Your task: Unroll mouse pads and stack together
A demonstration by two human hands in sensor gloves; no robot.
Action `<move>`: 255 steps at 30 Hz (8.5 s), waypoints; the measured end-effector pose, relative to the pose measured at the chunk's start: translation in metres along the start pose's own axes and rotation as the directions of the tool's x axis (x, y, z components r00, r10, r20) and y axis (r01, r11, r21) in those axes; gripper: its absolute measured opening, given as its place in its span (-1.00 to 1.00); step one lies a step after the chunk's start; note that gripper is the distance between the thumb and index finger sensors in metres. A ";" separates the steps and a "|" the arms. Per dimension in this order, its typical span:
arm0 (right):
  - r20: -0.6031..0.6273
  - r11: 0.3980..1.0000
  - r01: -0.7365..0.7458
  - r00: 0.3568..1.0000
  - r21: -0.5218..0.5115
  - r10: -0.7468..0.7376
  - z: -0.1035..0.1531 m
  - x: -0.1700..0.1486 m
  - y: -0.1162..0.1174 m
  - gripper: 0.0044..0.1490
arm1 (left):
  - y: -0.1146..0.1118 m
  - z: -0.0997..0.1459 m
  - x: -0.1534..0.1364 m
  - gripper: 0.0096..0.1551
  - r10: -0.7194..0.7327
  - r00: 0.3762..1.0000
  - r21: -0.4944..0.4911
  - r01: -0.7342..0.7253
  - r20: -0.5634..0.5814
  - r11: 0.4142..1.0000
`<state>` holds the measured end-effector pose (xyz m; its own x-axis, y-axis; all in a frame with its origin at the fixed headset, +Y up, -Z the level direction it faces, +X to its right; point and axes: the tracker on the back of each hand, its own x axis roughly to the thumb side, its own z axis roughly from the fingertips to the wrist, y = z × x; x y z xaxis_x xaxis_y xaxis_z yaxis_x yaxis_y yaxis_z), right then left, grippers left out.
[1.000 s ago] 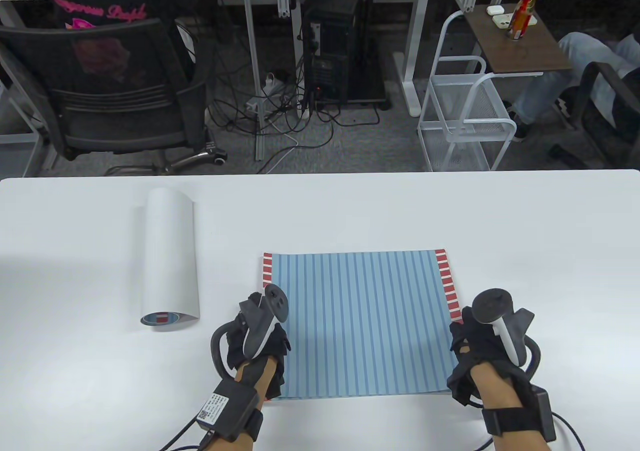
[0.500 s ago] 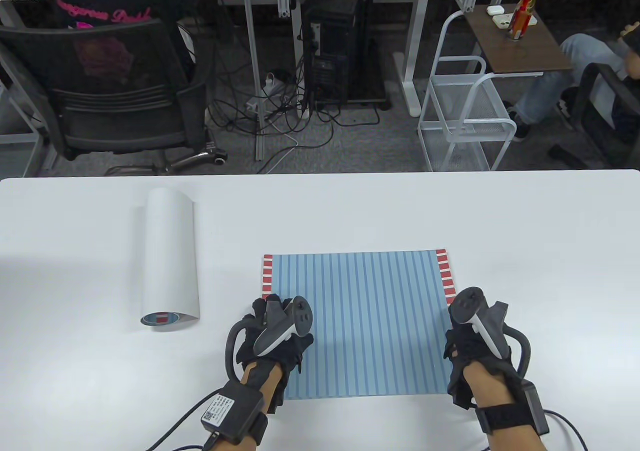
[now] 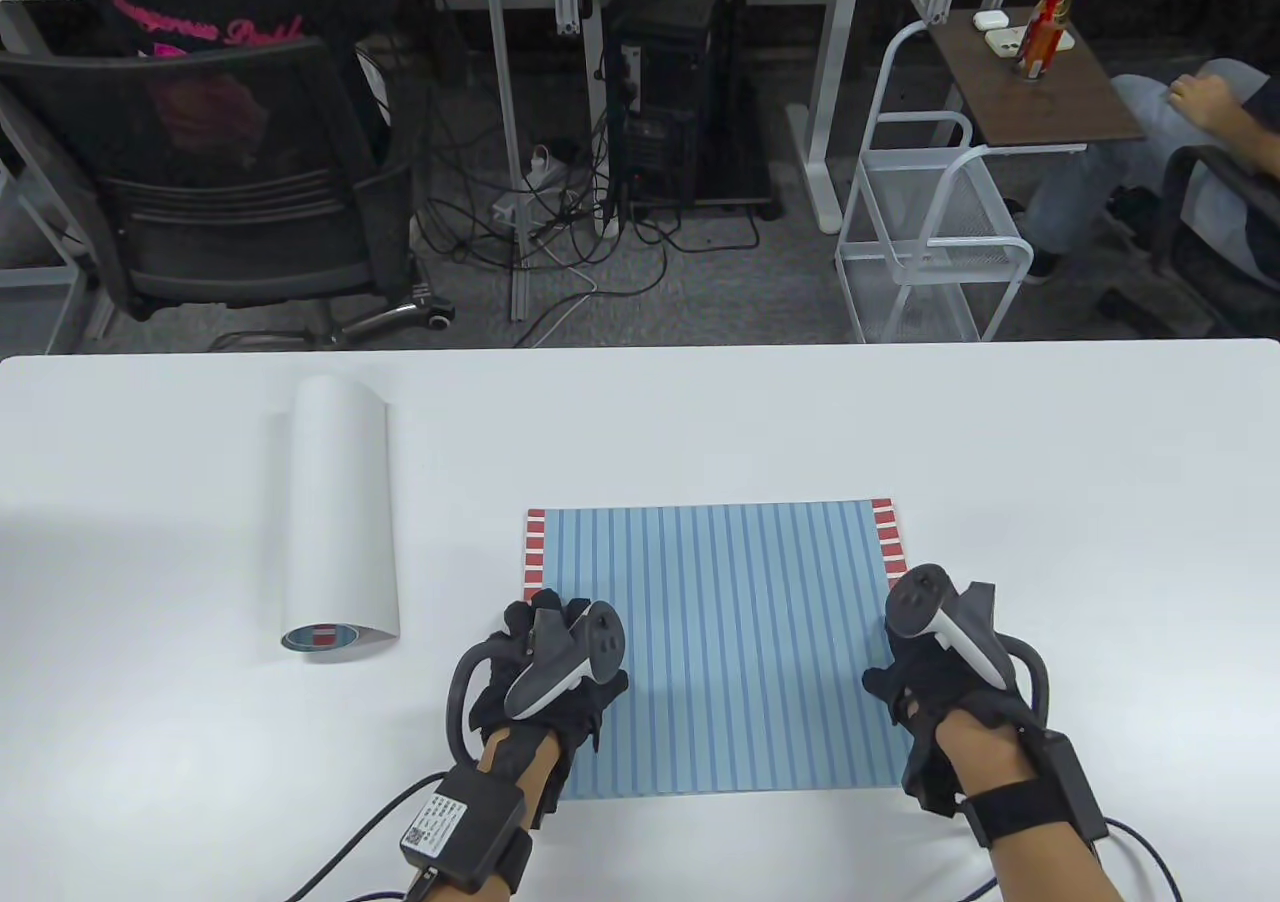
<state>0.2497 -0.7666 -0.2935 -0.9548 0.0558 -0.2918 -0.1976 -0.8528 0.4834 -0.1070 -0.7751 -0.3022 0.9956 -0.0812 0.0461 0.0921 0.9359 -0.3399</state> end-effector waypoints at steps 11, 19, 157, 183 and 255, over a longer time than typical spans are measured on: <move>0.075 1.000 -0.011 0.997 -0.029 0.013 0.021 -0.008 0.010 0.01 | 0.000 0.002 0.000 0.01 -0.001 1.000 0.005 0.001 -0.008 1.000; 0.152 0.983 0.102 0.985 -0.153 -0.079 0.029 -0.009 -0.003 -0.03 | 0.010 0.007 -0.006 -0.01 0.061 0.997 0.074 -0.058 -0.041 0.996; 0.272 0.412 0.784 0.316 0.464 -0.909 0.027 0.062 0.007 -0.19 | 0.056 0.046 -0.024 -0.38 0.902 0.386 -0.084 -0.910 0.193 0.407; 0.125 0.244 0.706 0.217 0.665 -0.968 0.021 0.078 0.036 0.11 | 0.124 0.096 -0.011 -0.41 0.699 0.489 0.053 -0.836 0.522 0.546; 0.321 0.719 0.674 0.728 -0.170 -0.606 0.024 -0.001 -0.031 -0.48 | 0.192 0.135 -0.033 -0.40 0.565 0.679 0.372 -0.732 0.468 0.571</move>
<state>0.2514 -0.7275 -0.2885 -0.6465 0.7239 -0.2408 -0.7477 -0.6640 0.0112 -0.1239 -0.5461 -0.2422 0.7209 0.6345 0.2788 -0.6818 0.7215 0.1212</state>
